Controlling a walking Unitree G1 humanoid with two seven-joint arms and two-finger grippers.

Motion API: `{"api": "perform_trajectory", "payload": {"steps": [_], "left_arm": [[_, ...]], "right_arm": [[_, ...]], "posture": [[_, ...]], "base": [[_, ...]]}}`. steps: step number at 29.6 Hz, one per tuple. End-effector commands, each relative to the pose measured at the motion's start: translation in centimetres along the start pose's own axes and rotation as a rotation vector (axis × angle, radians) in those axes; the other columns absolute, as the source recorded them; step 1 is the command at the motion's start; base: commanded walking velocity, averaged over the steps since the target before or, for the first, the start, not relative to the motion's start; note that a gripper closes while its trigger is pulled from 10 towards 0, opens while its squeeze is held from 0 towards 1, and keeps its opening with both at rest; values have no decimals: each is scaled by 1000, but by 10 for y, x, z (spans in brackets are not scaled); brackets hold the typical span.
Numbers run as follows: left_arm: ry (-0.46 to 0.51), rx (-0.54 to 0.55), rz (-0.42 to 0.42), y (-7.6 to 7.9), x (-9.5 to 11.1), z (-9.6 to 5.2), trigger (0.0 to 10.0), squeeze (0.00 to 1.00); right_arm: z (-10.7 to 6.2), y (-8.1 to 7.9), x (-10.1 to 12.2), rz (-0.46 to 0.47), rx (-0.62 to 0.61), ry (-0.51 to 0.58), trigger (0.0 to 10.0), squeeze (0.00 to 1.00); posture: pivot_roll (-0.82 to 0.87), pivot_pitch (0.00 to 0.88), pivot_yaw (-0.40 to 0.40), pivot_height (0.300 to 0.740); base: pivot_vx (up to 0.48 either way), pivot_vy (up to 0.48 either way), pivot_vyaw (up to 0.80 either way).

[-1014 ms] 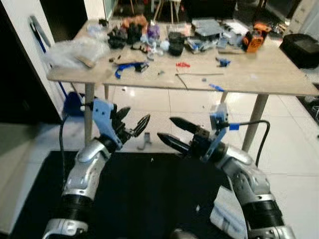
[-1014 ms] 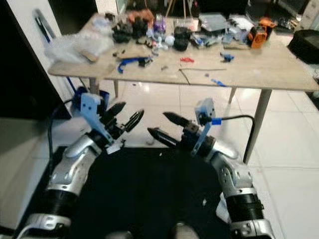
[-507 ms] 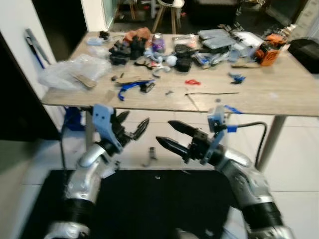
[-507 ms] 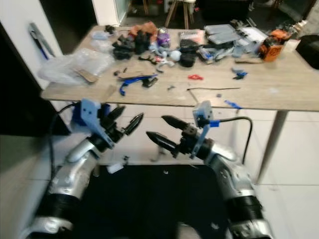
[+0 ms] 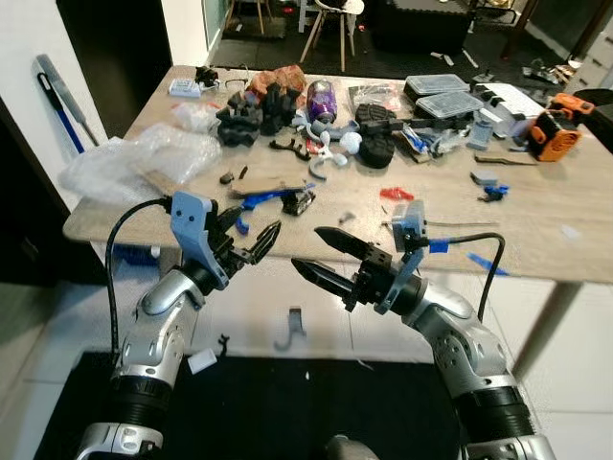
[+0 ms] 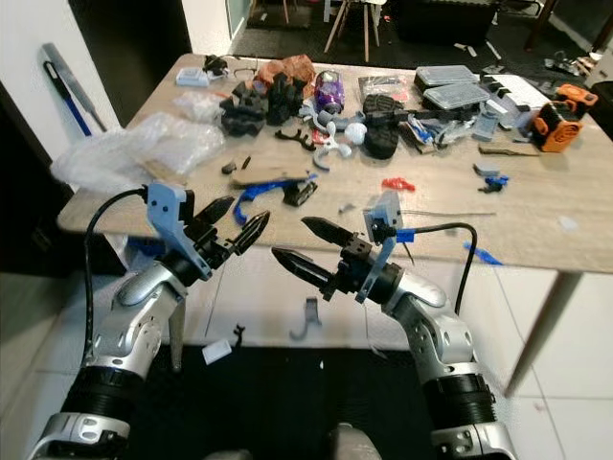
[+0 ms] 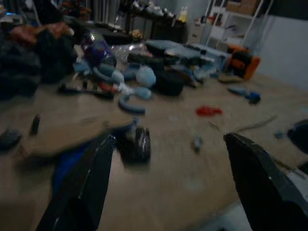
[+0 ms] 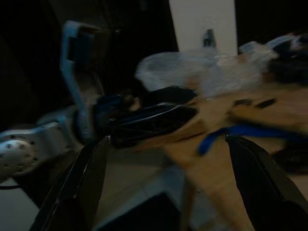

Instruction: Picking trash to rubbish bin

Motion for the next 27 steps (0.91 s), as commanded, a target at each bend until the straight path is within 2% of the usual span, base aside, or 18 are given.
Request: {"api": "perform_trajectory", "payload": {"steps": [1, 10, 11, 18, 21, 22, 26, 27], "left_arm": [[-5, 13, 11, -3, 0, -3, 10000, 0], [-5, 11, 17, -3, 0, -3, 10000, 0], [-6, 9, 25, -3, 0, -3, 10000, 0], [-20, -13, 65, -1, 1, -3, 10000, 0], [-61, -71, 151, 1, 1, -5, 10000, 0], [-61, -71, 151, 1, 1, -5, 10000, 0], [-125, -155, 271, 3, 1, -13, 10000, 0], [-125, -155, 271, 3, 1, -13, 10000, 0]], "right_arm": [[1, -2, 0, 2, 8, 3, 9176, 0], [1, -2, 0, -2, 9, -2, 9412, 0], [0, -2, 0, -17, 14, -16, 10000, 0], [-11, 10, 0, -89, -13, -90, 10000, 0], [-33, 11, -3, -134, 51, -215, 10000, 0], [-33, 11, -3, -134, 51, -215, 10000, 0], [-63, 12, -12, -175, 105, -406, 10000, 0], [-63, 12, -12, -175, 105, -406, 10000, 0]], "posture": [[-6, 0, -17, 740], [-6, 0, -17, 740], [-6, 0, -17, 740], [-2, 0, -18, 740], [-3, 0, -15, 740], [-3, 0, -15, 740], [-6, 0, -11, 740], [-6, 0, -11, 740]], "base": [[480, 0, 0], [480, 0, 0], [480, 0, 0], [480, 0, 0], [160, 0, 0], [0, 0, 0], [0, 0, 0], [0, 0, 0]]}}
Point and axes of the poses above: a point about 5 cm out from each wrist's last joint towards the gripper, its own z axis pointing out of the wrist towards the gripper, its own x axis along the axis of the wrist's last joint, y = z × x, the point moved 4 cm from there along z, pointing out of the wrist towards the gripper, and after that the axes turned 1 degree about -z, right-handed, at the moved point
